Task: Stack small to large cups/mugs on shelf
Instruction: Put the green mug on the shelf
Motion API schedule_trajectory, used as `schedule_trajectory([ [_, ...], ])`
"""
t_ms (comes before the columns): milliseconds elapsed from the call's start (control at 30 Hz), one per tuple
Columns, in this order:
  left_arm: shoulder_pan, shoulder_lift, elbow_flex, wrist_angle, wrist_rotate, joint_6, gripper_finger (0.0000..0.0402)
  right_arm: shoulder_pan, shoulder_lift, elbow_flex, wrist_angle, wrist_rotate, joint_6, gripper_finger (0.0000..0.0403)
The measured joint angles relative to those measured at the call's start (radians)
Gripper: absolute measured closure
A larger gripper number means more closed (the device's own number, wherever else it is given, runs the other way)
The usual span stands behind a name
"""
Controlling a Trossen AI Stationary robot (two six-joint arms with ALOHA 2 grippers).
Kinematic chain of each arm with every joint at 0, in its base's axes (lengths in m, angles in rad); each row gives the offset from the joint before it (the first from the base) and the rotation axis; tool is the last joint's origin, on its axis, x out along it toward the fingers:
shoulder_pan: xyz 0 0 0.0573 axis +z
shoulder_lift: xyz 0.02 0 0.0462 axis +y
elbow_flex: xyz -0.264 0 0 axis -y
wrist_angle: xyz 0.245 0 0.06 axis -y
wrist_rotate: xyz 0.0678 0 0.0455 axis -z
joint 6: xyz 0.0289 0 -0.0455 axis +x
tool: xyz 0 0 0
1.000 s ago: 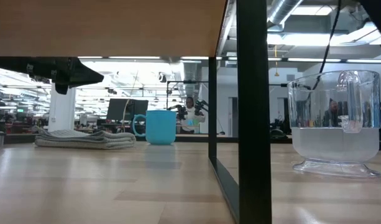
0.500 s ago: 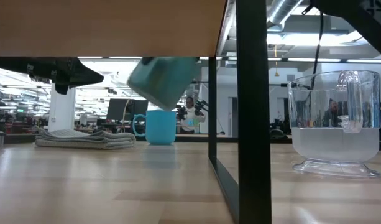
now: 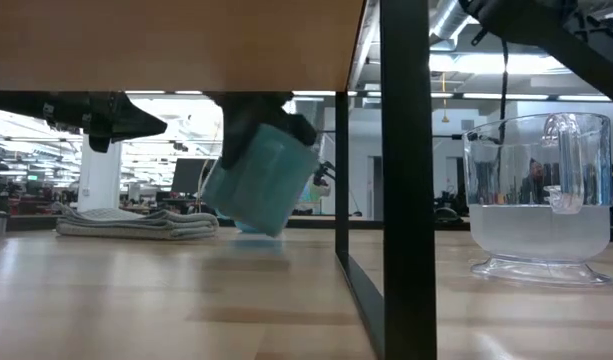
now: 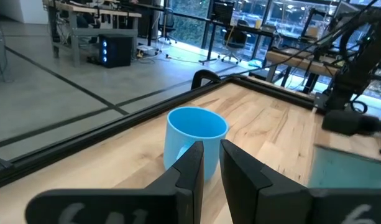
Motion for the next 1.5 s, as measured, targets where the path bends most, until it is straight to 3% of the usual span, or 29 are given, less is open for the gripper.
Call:
schedule_trajectory([
  [667,0.0,0.017,0.0,0.0,0.0,0.0,0.0359,-0.002,0.016,0.003,-0.001,-0.033,-0.006,0.0366],
  [1200,0.0,0.017,0.0,0.0,0.0,0.0,0.0359,-0.003,0.015,0.003,0.099,-0.062,-0.007,0.0241],
  [1500,0.0,0.017,0.0,0.0,0.001,0.0,0.0359,-0.016,0.014,0.003,0.106,-0.081,0.019,0.0211],
])
